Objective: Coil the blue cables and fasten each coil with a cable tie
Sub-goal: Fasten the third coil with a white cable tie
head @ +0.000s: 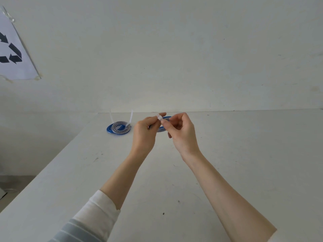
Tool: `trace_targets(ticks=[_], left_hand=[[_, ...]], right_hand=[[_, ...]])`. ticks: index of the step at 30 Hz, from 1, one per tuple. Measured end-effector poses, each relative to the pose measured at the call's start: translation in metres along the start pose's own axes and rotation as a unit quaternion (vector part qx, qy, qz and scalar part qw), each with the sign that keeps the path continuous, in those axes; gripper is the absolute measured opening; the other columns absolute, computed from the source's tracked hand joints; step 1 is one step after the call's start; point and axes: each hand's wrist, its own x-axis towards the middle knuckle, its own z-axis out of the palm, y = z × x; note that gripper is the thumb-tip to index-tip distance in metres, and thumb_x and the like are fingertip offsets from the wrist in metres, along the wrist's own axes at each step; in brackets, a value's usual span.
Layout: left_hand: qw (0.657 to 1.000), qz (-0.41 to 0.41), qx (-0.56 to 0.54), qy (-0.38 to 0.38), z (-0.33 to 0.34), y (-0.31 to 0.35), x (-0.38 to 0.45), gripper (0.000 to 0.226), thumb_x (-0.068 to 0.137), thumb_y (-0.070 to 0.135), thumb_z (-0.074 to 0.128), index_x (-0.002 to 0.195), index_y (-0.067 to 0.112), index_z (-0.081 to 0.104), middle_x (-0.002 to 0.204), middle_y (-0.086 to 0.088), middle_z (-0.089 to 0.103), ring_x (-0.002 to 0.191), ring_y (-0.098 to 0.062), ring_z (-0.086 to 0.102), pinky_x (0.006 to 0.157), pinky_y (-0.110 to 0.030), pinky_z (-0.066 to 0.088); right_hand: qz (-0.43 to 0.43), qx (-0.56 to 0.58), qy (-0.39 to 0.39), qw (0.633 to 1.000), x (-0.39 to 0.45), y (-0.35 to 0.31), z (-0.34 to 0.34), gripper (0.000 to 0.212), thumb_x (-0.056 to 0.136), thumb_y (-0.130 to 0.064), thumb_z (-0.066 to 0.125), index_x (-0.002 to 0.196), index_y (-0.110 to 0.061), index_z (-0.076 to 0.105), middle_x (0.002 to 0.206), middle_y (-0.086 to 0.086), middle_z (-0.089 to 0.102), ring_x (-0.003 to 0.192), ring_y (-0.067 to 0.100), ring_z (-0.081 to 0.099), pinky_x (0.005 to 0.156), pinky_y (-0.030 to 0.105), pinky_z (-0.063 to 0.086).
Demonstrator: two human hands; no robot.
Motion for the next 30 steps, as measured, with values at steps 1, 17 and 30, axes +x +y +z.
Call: trace_targets(ticks=[1, 17, 30], left_hand=[[1.0, -0.017, -0.017, 0.002, 0.0, -0.001, 0.0, 0.022, 0.094, 0.021, 0.051, 0.092, 0.02, 0.073, 0.095, 0.015, 0.068, 0.082, 0.005, 0.06, 0.069, -0.007, 0.043], [0.999, -0.028, 0.018, -0.042, 0.021, -0.015, -0.005, 0.034, 0.092, 0.025, 0.055, 0.064, 0.038, 0.069, 0.058, 0.004, 0.039, 0.059, -0.011, 0.027, 0.055, -0.025, 0.022], [0.998, -0.064, 0.004, -0.018, 0.035, -0.024, -0.016, 0.031, 0.093, 0.019, 0.05, 0.072, 0.029, 0.071, 0.066, -0.001, 0.049, 0.065, -0.014, 0.032, 0.06, -0.03, 0.026]], right_hand=[[-0.006, -0.025, -0.011, 1.0, 0.002, -0.001, -0.002, 0.022, 0.079, -0.029, 0.072, 0.082, -0.021, 0.052, 0.062, -0.013, 0.057, 0.048, 0.006, 0.049, 0.05, 0.016, 0.04], [-0.035, -0.334, -0.113, 0.935, 0.042, -0.024, -0.014, 0.013, 0.084, -0.003, 0.057, 0.075, -0.009, 0.065, 0.075, 0.0, 0.064, 0.071, 0.013, 0.059, 0.062, 0.017, 0.045], [0.052, -0.217, -0.128, 0.966, 0.051, -0.008, -0.024, 0.01, 0.096, -0.016, 0.044, 0.09, -0.011, 0.051, 0.073, 0.005, 0.066, 0.055, 0.013, 0.061, 0.056, 0.024, 0.047]])
